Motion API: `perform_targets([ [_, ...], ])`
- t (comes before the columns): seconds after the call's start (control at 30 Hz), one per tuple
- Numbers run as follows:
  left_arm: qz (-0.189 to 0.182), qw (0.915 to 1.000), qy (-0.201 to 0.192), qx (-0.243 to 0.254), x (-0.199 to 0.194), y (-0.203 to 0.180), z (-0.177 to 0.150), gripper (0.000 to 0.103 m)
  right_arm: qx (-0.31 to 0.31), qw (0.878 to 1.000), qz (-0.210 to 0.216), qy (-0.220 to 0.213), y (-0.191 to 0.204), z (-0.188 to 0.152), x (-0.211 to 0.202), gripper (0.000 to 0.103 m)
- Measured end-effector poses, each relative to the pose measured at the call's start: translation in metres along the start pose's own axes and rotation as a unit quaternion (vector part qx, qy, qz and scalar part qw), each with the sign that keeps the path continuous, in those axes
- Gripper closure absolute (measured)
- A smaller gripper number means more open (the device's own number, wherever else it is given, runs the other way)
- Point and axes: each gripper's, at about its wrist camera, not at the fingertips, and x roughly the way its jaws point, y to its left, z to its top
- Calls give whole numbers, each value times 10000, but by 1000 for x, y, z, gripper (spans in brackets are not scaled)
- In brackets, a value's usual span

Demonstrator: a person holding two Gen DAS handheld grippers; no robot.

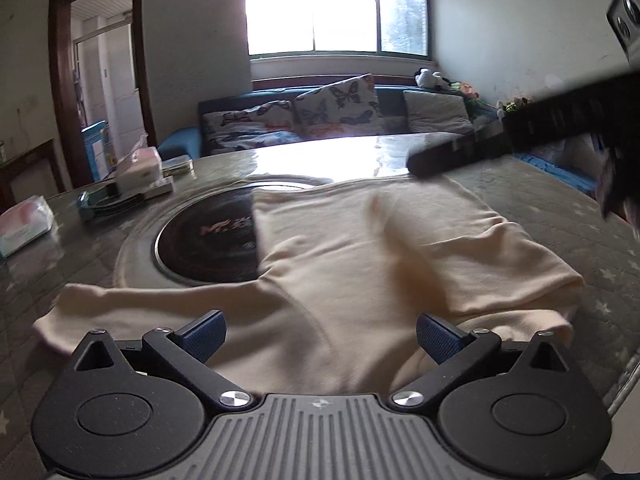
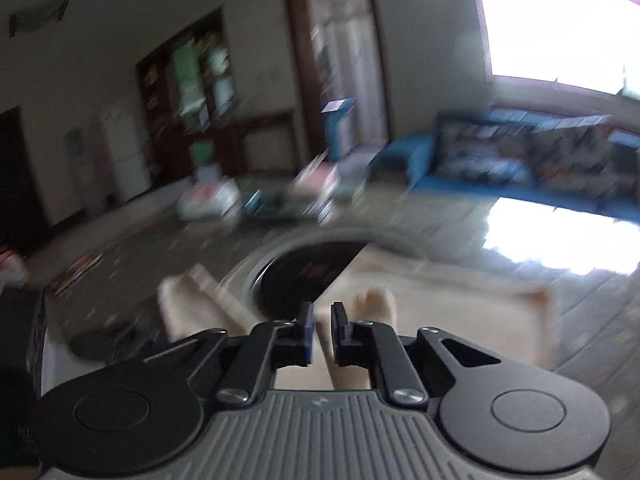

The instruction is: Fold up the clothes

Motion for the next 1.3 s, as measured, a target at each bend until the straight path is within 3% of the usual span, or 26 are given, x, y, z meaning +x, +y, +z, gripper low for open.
perform_targets([
  [0.13,29,10000,-27,-51,-4,3,1,0,-347,9991,-14,263,7,-18,-5,88],
  [0.33,-219,9996,-147,62,0,-14,11,3,29,9943,-746,763,-42,-49,-20,87],
  [0.57,-356,9992,53,186,30,-31,23,23,366,9904,-865,1017,-77,-82,-33,88],
  [0.87,-331,9983,470,-30,55,-30,22,48,516,9915,-1018,619,-103,-63,-21,87],
  [0.93,-285,9987,430,-6,55,-31,22,60,602,9906,-1055,630,-110,-65,-16,87],
  [1.07,-148,9991,409,-10,51,-28,28,94,582,9903,-1079,648,-114,-68,-12,87],
  [1.3,2,9989,463,-56,47,-18,23,95,89,9901,-1188,748,-103,-66,-9,87],
])
